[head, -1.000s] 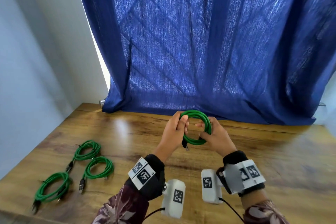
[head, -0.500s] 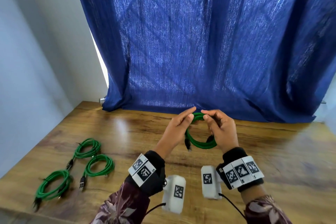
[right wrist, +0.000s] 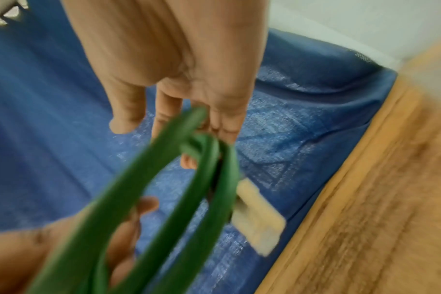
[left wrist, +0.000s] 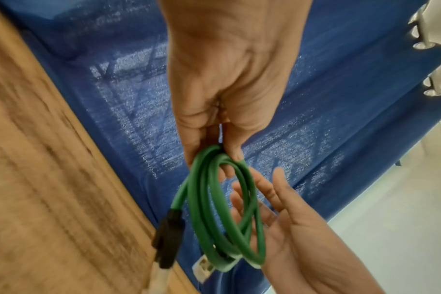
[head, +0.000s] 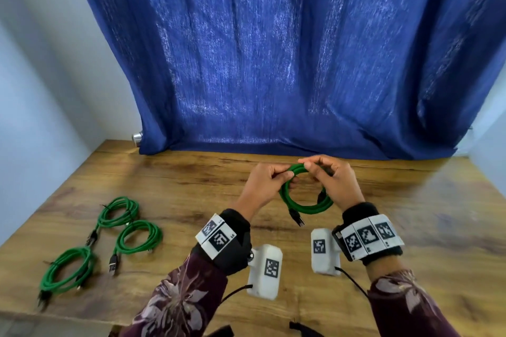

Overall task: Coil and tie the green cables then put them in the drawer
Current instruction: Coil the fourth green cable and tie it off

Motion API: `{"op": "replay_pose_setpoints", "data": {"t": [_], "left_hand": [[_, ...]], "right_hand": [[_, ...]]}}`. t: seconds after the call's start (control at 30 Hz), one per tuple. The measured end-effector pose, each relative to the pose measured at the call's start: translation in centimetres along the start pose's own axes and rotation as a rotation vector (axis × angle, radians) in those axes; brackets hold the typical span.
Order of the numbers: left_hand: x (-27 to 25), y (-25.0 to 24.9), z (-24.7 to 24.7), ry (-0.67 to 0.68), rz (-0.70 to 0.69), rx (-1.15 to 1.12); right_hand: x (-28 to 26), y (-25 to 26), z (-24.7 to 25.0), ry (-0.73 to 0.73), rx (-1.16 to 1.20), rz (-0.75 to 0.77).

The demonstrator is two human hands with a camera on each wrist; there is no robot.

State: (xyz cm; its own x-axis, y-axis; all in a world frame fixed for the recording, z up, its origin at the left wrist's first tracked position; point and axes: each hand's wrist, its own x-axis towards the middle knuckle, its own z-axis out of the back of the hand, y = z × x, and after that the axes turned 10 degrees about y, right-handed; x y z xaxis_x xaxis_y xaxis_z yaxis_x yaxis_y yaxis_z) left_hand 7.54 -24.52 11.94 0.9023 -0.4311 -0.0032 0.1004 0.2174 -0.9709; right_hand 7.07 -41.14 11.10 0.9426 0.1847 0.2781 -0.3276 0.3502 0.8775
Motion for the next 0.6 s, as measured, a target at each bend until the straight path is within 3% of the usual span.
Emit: {"op": "replay_pose_setpoints", "data": {"t": [0.1,0.2,0.4,0.6], "left_hand": [[0.7,1.0,-0.8,-0.084,0.075,-0.045],[1.2,2.4,-1.2,-0.153,0.147,-0.096],[2.1,4.7,-3.1,-0.216,0.274,-0.208],[2.8,5.9,-4.3,-0.255,0.331,-0.236]], "right_hand": [[-1.0,-1.8,1.7,-0.121,-0.012,-0.121],[-2.8,-5.0,4.6,-0.226,-0.147,-0.347],[-7.3,-13.0,6.5,-0.217,-0.242,-0.728],[-10.0,-16.0,4.3,-0.227,-0.303,-0.916]]}}
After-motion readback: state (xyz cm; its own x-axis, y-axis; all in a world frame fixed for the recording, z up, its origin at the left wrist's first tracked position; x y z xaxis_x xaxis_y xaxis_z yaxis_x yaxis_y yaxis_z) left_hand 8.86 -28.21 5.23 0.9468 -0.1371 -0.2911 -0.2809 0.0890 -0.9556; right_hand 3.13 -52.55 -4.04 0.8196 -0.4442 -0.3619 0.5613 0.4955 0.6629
